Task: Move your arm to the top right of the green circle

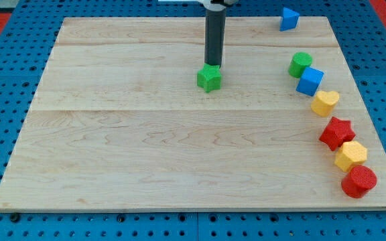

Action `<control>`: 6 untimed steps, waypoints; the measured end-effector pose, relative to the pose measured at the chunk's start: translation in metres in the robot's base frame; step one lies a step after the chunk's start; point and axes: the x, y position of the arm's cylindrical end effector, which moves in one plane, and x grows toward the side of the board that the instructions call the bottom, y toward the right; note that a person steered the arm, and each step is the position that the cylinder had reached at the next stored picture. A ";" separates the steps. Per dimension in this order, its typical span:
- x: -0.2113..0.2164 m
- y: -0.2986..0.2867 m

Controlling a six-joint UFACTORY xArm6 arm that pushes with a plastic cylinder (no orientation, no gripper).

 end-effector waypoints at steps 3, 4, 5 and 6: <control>0.039 -0.014; -0.017 -0.007; -0.082 0.068; -0.102 0.174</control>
